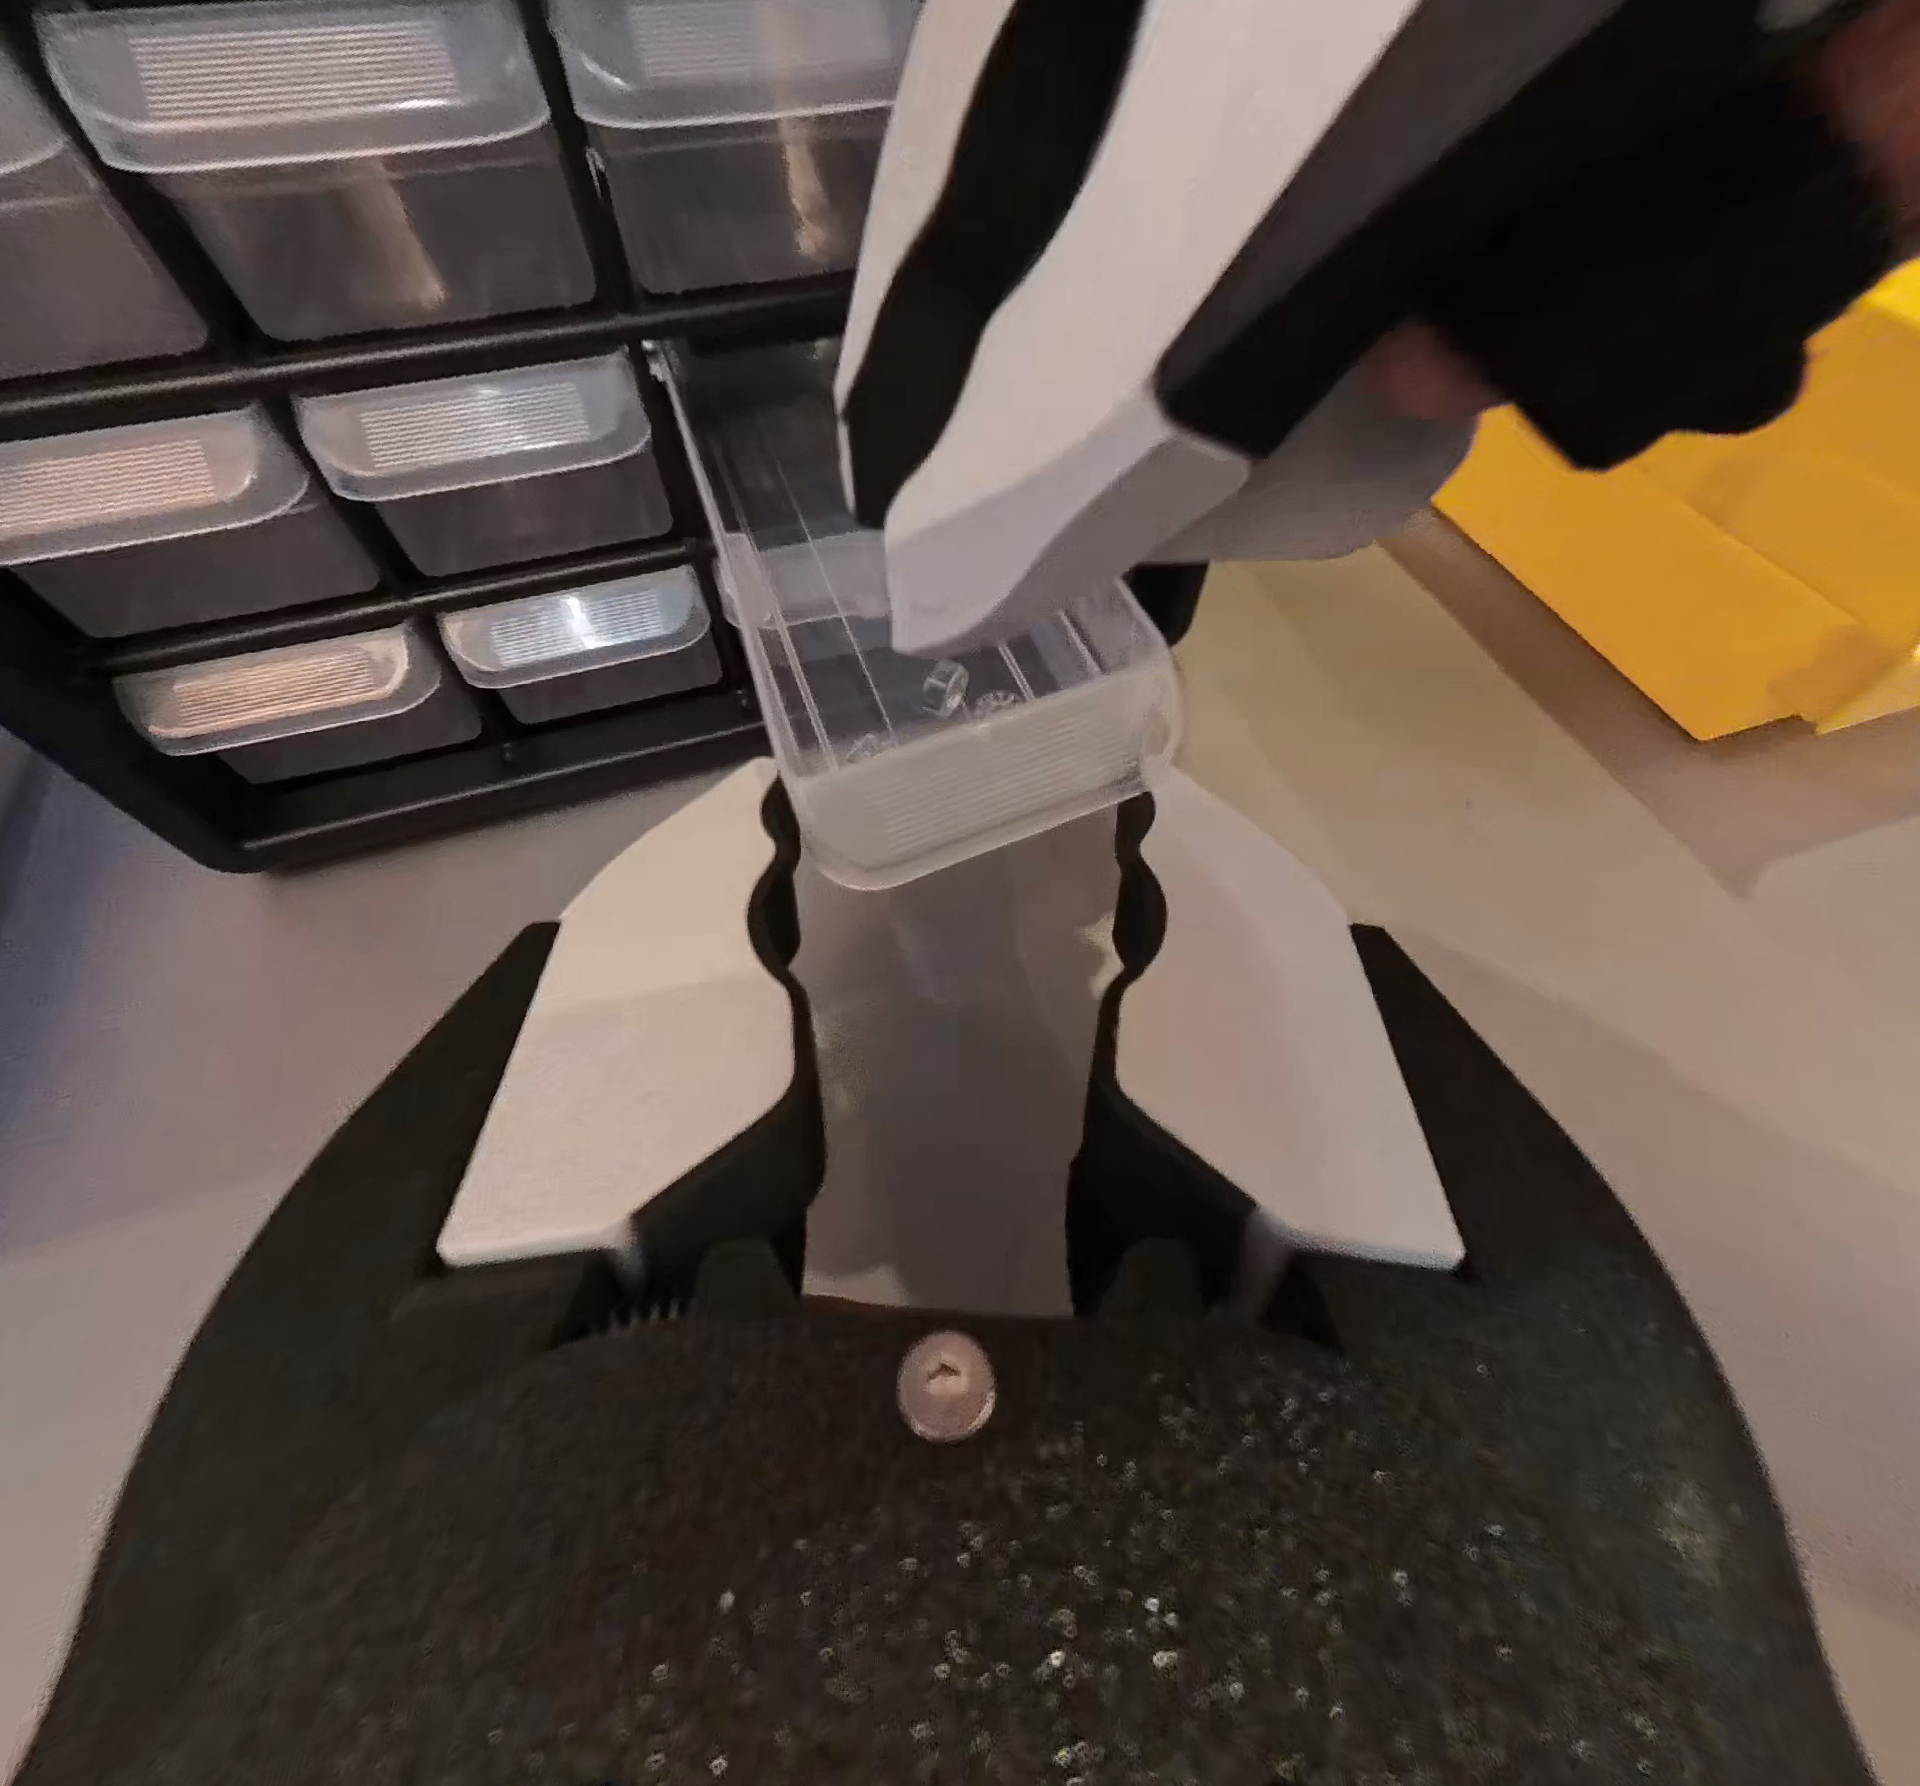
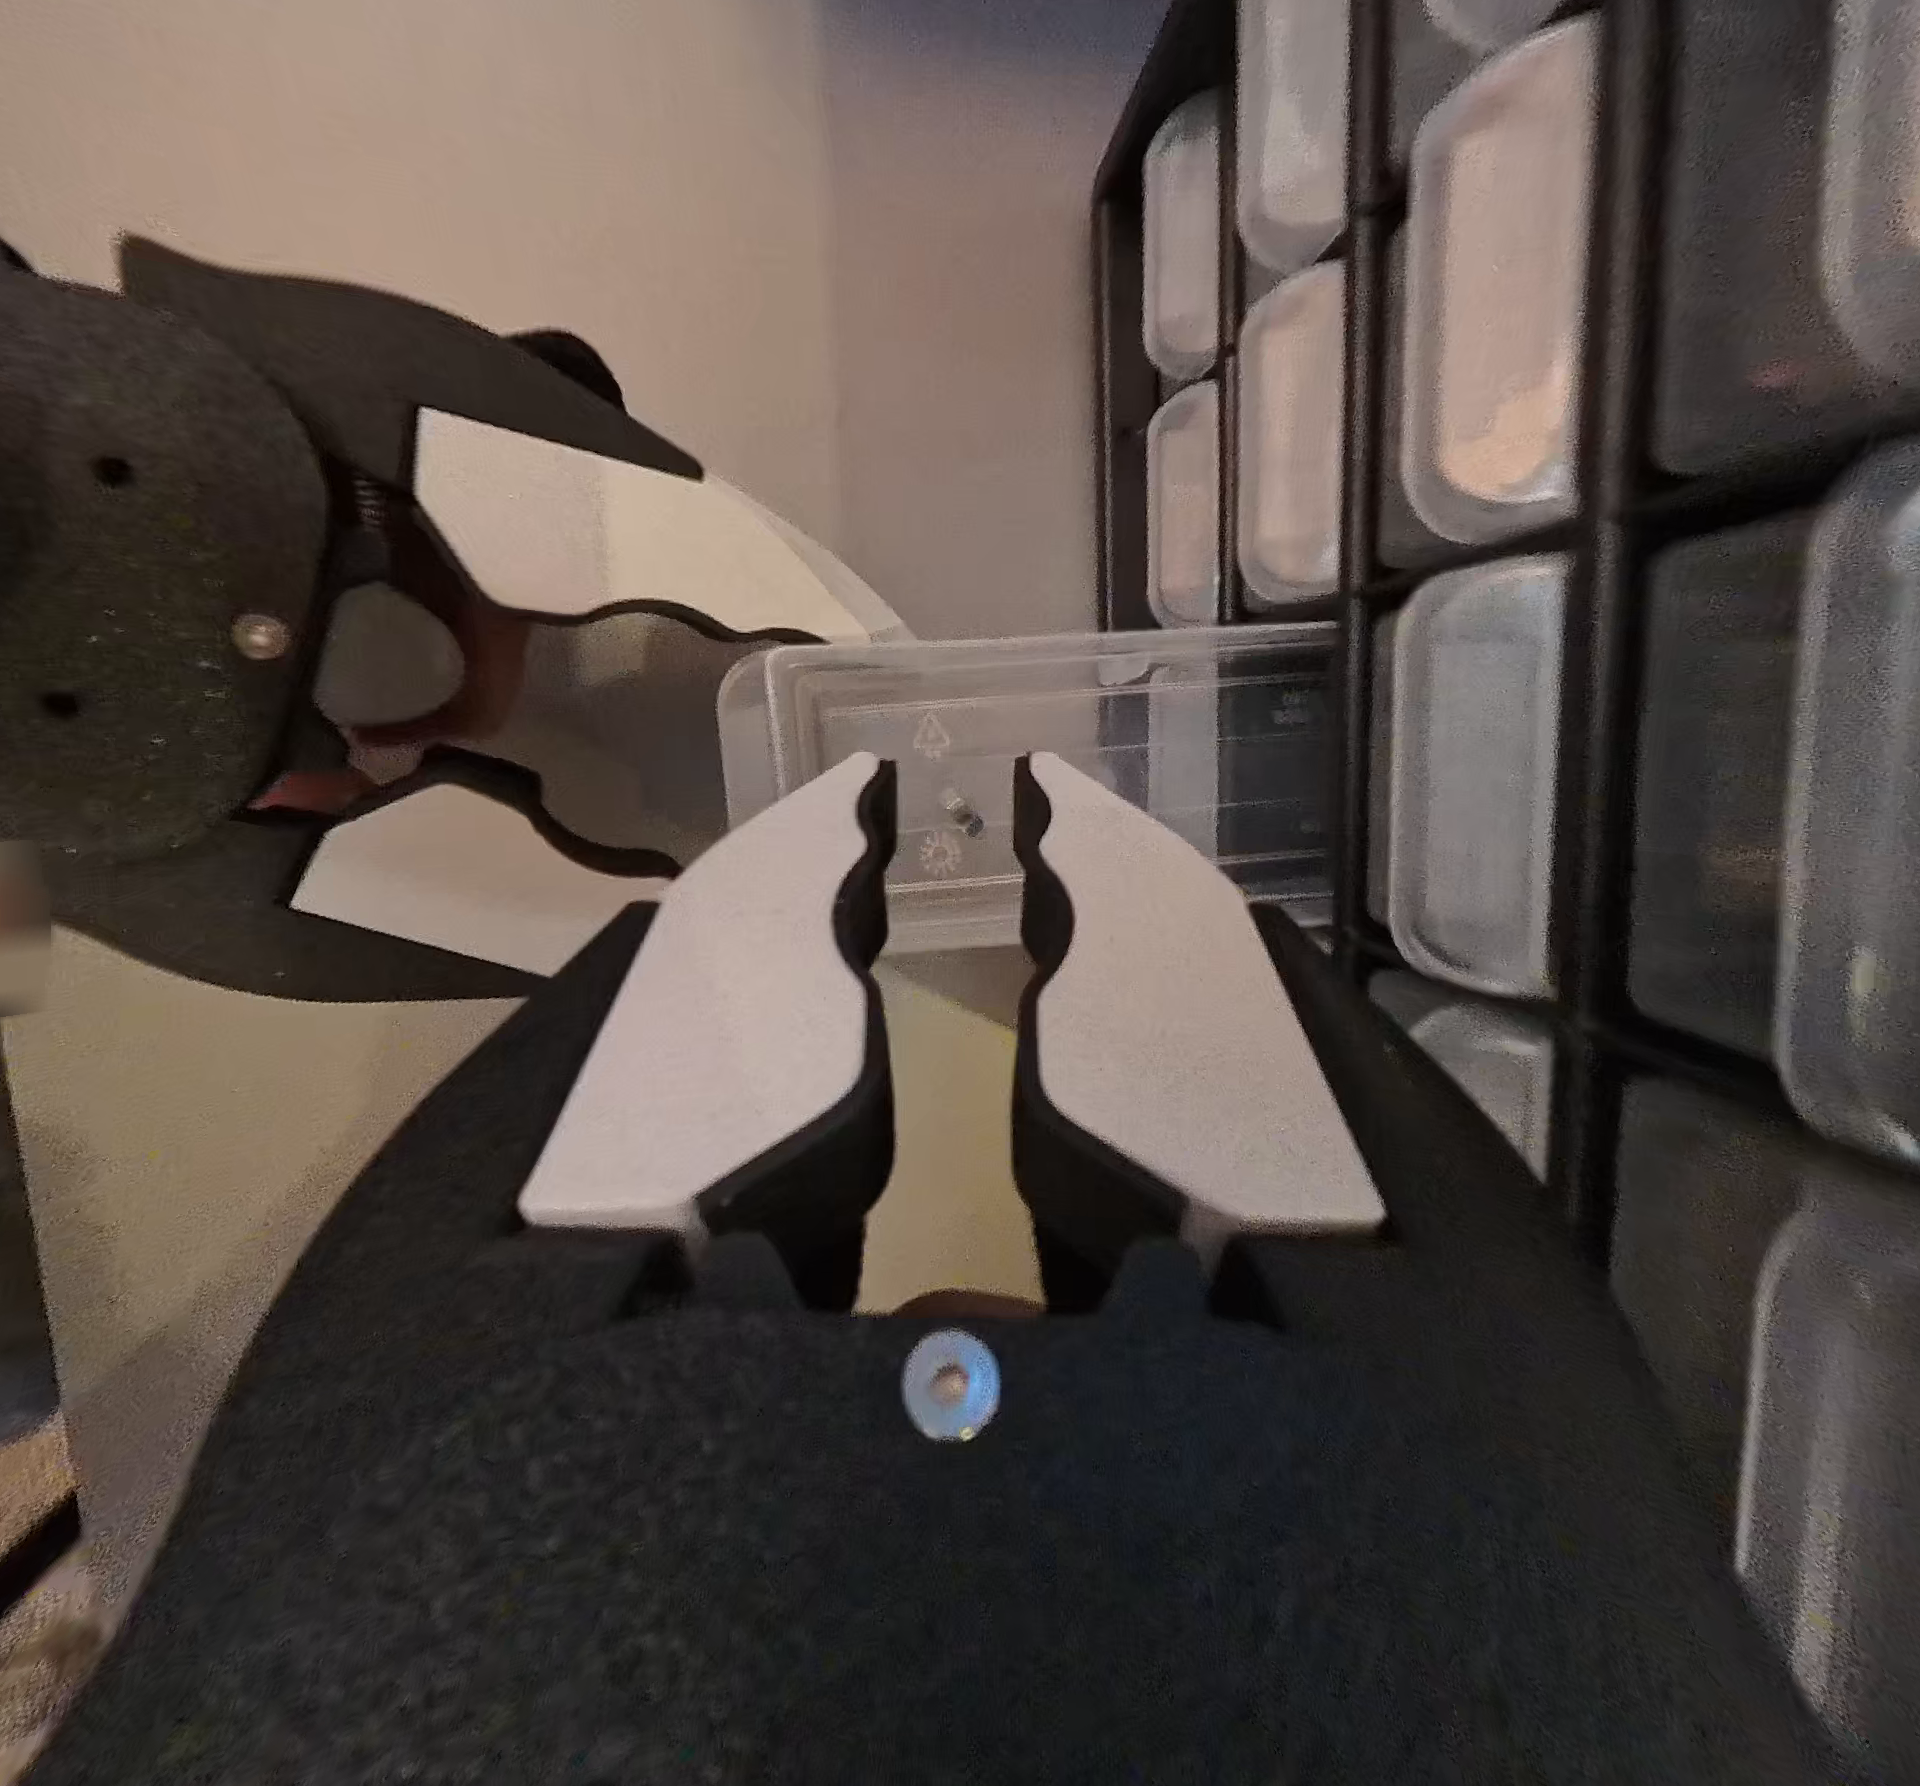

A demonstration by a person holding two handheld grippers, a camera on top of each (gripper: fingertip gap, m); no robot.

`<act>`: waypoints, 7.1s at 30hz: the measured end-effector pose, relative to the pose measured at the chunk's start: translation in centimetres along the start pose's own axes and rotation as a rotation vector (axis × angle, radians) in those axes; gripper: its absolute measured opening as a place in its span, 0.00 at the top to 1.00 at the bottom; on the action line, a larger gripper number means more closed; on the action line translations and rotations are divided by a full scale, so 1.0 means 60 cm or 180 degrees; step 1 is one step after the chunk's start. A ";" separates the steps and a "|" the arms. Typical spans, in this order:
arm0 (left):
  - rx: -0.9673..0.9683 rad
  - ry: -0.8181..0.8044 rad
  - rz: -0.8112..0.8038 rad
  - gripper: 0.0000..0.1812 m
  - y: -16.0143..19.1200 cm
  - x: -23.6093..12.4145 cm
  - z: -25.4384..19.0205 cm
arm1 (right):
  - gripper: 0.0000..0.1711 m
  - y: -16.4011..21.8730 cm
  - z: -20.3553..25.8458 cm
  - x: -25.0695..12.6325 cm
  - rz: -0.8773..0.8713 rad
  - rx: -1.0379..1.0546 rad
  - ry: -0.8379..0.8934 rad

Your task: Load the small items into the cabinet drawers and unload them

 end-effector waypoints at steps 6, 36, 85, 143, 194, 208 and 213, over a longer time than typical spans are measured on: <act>-0.0007 -0.0004 -0.0003 0.68 0.001 -0.001 -0.001 | 0.88 0.004 -0.001 0.026 0.0653 -0.0118 -0.0262; 0.0109 -0.0063 -0.0011 0.68 0.003 -0.004 -0.002 | 0.95 -0.009 -0.008 0.041 0.1720 0.0480 -0.0285; 0.0068 -0.0034 0.0000 0.68 -0.010 0.005 0.004 | 0.97 0.496 -0.114 -0.085 0.1130 0.2912 0.0505; 0.0298 -0.0089 -0.0135 0.79 -0.039 0.082 0.010 | 0.89 0.283 0.315 -0.099 -0.2494 0.2706 0.1417; 0.1223 0.0325 -0.0456 0.55 -0.052 0.030 -0.057 | 0.89 0.293 0.312 -0.092 -0.2522 0.2895 0.1261; 0.0308 0.0513 -0.0225 0.59 -0.055 0.106 -0.058 | 0.89 0.298 0.313 -0.093 -0.2518 0.2940 0.1247; 0.0265 0.0457 -0.0213 0.65 -0.053 0.103 -0.051 | 0.89 0.297 0.313 -0.093 -0.2527 0.2943 0.1243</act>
Point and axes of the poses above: each gripper's, where its closed fingertips meet, x out along the fingers, y out of its underside, z = x × y across the jaws, the point moved 5 cm from there along -x, back along the fingers
